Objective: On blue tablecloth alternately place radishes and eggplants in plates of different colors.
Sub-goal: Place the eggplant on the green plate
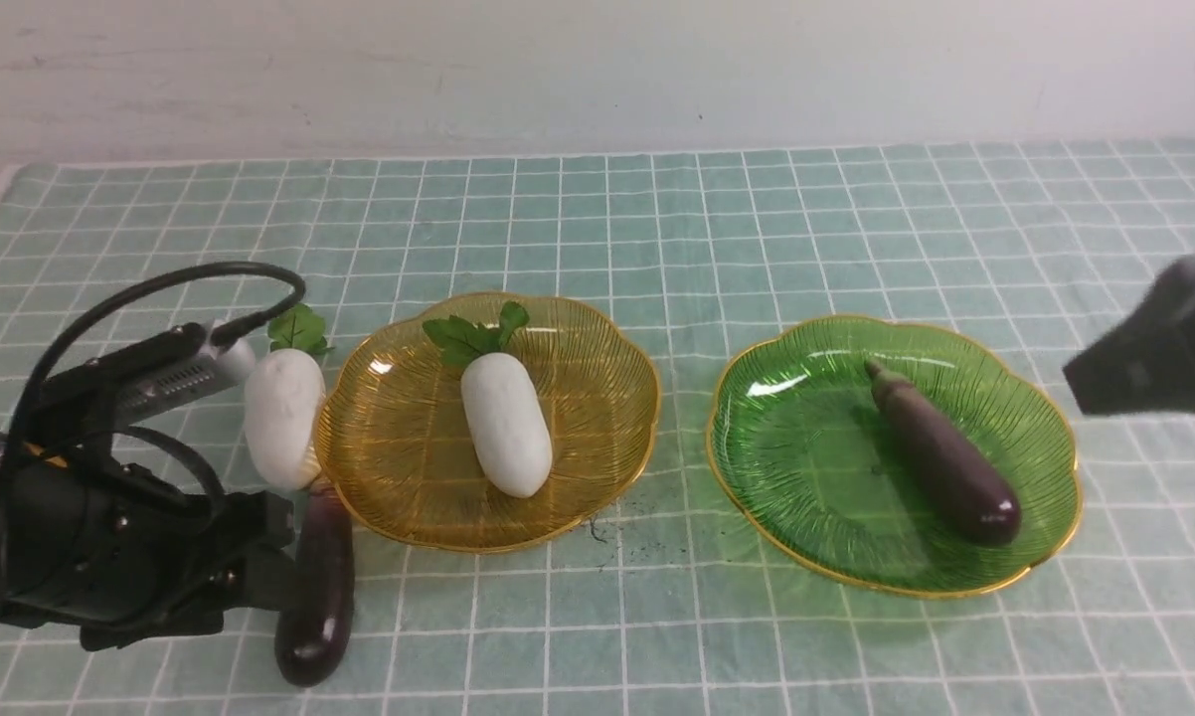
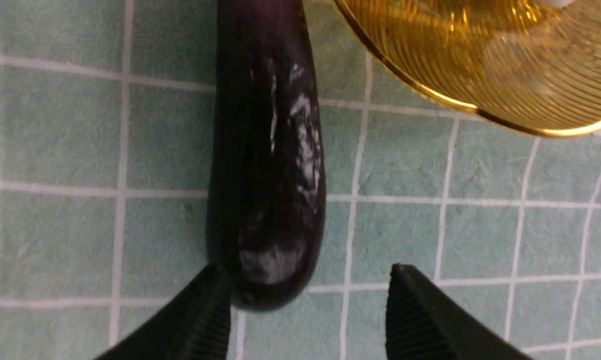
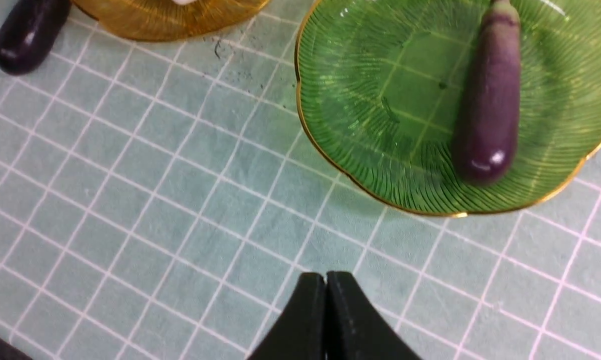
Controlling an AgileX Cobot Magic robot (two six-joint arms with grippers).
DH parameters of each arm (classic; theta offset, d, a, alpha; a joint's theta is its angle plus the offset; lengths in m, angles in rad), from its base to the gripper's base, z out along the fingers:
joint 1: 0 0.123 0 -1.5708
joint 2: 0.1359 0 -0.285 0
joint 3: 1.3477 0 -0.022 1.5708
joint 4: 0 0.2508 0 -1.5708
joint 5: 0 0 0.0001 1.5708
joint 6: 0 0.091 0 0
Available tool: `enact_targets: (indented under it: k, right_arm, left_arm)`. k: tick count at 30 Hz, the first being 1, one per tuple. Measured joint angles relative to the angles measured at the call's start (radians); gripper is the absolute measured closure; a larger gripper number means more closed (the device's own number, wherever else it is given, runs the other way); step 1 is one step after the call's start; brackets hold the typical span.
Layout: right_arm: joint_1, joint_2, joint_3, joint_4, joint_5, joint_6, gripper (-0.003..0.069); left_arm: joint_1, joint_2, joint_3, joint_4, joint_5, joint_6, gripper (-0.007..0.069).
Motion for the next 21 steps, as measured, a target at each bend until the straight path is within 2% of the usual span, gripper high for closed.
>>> enact_targets:
  k: [3, 9, 12, 21]
  right_arm:
    - [0.0, -0.062, 0.059, -0.019, 0.003, 0.0, 0.0673]
    - [0.0, -0.137, 0.134, -0.053, 0.007, 0.0, 0.0673]
    - [0.0, -0.157, 0.15, -0.064, 0.008, 0.0, 0.0673]
    - [0.0, -0.184, 0.183, -0.094, 0.009, 0.0, 0.0673]
  left_arm:
    - [0.0, 0.09, -0.005, -0.077, -0.037, 0.096, 0.0239]
    - [0.009, 0.183, -0.028, -0.151, -0.056, 0.219, 0.0239]
    - [0.008, 0.261, -0.027, -0.204, -0.049, 0.233, 0.0234]
    - [0.008, 0.267, -0.041, -0.169, -0.014, 0.238, 0.0255]
